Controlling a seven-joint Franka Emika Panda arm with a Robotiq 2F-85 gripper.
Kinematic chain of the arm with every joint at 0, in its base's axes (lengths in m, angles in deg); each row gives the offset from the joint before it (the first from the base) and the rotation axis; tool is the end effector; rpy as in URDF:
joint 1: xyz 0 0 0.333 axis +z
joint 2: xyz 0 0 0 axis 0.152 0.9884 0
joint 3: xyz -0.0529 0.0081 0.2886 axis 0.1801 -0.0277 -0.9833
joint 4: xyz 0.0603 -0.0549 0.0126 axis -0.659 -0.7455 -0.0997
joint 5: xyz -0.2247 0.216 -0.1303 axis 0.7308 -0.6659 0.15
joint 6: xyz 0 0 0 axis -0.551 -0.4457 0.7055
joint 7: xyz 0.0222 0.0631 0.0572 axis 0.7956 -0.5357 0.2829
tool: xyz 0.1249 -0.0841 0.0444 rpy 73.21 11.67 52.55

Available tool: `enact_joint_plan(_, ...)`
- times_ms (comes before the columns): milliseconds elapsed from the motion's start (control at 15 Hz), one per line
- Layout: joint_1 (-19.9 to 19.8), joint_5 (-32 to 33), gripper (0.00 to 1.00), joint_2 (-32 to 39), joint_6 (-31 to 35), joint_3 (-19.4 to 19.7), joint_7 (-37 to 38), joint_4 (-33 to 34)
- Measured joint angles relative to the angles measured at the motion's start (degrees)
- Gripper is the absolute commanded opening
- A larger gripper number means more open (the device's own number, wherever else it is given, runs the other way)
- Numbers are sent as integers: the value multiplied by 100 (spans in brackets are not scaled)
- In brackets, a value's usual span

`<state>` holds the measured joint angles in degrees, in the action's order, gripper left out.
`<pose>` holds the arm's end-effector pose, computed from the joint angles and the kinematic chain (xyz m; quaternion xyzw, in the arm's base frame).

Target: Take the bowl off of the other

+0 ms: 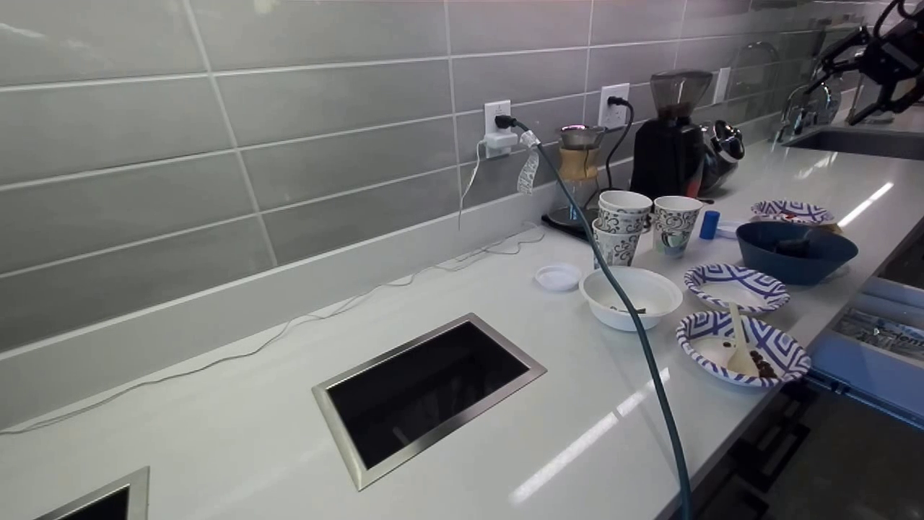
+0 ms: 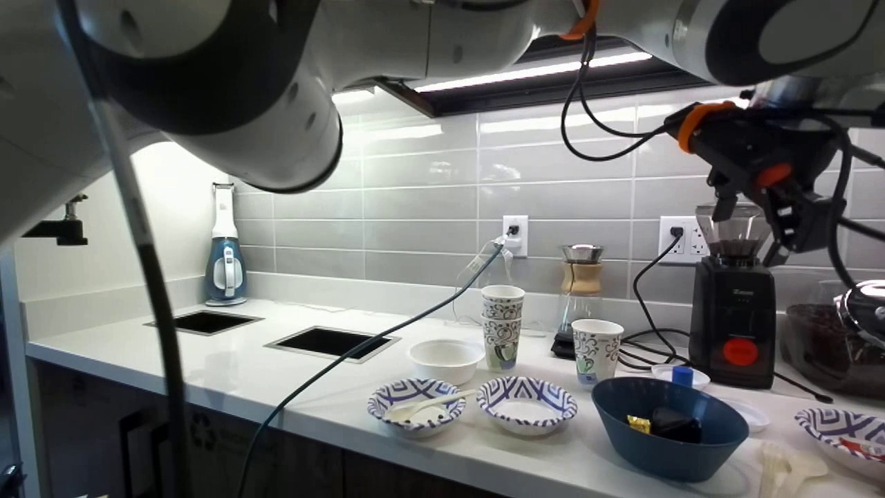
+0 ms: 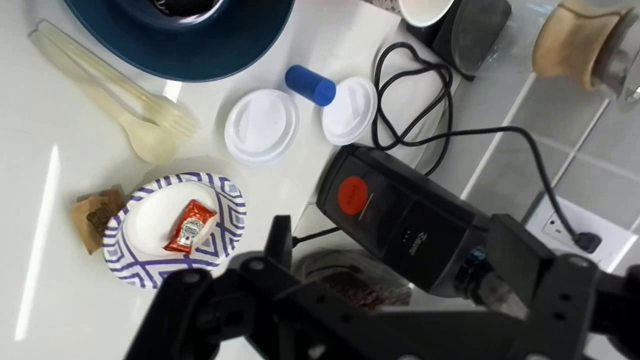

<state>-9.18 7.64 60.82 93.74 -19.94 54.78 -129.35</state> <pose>0.7026 -0.2275 0.4398 -0.9154 0.2499 -0.1948 0.2484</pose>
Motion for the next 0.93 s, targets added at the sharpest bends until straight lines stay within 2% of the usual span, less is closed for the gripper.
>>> enact_joint_plan(200, 92, 333, 100, -535, -529, 154, -649, -382)
enact_joint_plan(467, 303, 1177, 100, -1315, -1131, 539, -1309, -1131)
enact_joint_plan(733, 836, 2436, 100, -2116, -1098, 1027, -1615, -2069)
enact_joint_plan(933, 1334, 3365, 100, -2718, -1177, 1353, -1362, -2828)
